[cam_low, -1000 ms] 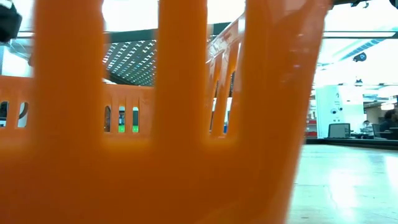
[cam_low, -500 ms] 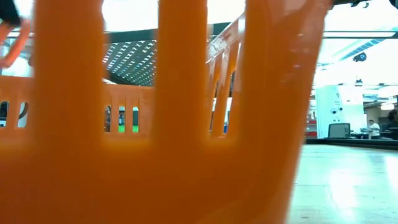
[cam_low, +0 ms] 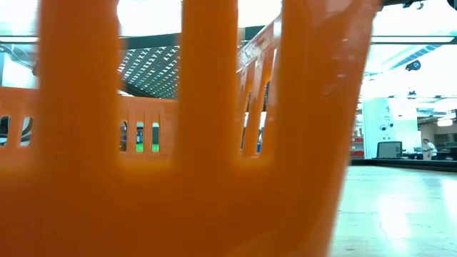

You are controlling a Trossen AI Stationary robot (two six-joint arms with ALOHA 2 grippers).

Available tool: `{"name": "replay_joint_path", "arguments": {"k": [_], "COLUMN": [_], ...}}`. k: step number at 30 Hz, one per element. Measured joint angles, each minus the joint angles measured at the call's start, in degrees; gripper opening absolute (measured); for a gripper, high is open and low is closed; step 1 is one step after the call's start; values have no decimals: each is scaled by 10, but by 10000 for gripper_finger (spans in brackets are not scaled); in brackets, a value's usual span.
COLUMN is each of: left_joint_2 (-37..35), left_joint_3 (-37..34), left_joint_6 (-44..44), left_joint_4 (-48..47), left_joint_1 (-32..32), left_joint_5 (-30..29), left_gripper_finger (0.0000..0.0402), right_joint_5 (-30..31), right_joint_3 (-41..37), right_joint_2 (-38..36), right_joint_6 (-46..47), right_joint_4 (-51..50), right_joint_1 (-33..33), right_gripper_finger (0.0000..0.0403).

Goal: Pick & Place Office Desk Supplies
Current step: Put the orange spring keychain into the orange basket

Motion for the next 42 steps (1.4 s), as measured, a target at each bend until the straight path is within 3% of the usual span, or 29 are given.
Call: {"name": "replay_joint_path", "arguments": {"k": [6, 14, 22, 34, 42], "left_joint_2": [8, 45, 89, 161, 195], "left_joint_3": [0, -1, -1, -1, -1], "left_joint_6": [145, 207, 306, 306, 243], "left_joint_4": [113, 179, 284, 374, 384], "left_joint_1": [-7, -7, 1, 37, 38], "left_joint_5": [1, 8, 55, 149, 164], "left_gripper_finger": [7, 18, 18, 18, 18], "right_joint_5": [0, 0, 0, 0, 0], "right_joint_3": [0, 0, 0, 0, 0], "right_joint_2": [0, 0, 0, 0, 0], "right_joint_6": [0, 0, 0, 0, 0], "right_joint_4": [0, 0, 0, 0, 0], "right_joint_1": [0, 0, 0, 0, 0], "right_gripper_finger": [63, 63, 63, 63, 63]}}
